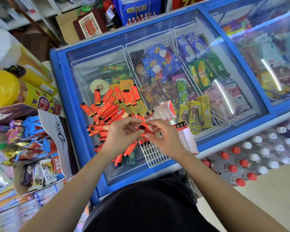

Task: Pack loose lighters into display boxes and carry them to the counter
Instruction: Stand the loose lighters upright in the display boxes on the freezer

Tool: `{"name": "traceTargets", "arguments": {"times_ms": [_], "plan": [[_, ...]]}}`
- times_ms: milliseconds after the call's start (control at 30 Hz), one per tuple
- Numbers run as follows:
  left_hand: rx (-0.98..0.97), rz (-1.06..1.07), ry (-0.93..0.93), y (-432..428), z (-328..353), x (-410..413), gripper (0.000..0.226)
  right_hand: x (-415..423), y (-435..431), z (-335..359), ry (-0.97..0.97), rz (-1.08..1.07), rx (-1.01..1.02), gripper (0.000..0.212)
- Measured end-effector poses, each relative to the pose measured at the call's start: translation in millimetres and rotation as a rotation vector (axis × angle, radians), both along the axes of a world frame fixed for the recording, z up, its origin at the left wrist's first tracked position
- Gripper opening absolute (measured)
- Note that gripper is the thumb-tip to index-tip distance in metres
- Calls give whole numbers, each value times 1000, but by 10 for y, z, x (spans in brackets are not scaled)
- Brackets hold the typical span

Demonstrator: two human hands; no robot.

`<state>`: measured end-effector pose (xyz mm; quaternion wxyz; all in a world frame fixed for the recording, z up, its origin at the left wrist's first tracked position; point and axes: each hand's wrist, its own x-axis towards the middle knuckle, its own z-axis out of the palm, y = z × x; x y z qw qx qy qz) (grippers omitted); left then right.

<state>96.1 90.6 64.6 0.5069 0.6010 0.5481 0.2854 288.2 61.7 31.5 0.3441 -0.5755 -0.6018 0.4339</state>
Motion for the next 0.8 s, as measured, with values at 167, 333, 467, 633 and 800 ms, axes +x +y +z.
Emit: {"name": "traceTargets", "arguments": {"times_ms": [167,333,467,633,800], "plan": [[-58,-34,-66,-118,-98,37,36,43,-126,-14,9,-86,-33,23],[-43,-110,179,-275,-542,-40,33,224,-359,-160,-67,-202,-139,39],[8,-178,253,-404,-746,-16,45,216,-488,-274,-95,-280,-210,32],[140,-173,323,-441,-813,98,40,74,-450,-394,-107,-315,-191,35],[154,-133,312,-409,-844,88,34,-19,-379,-487,-173,-237,-184,39]]}}
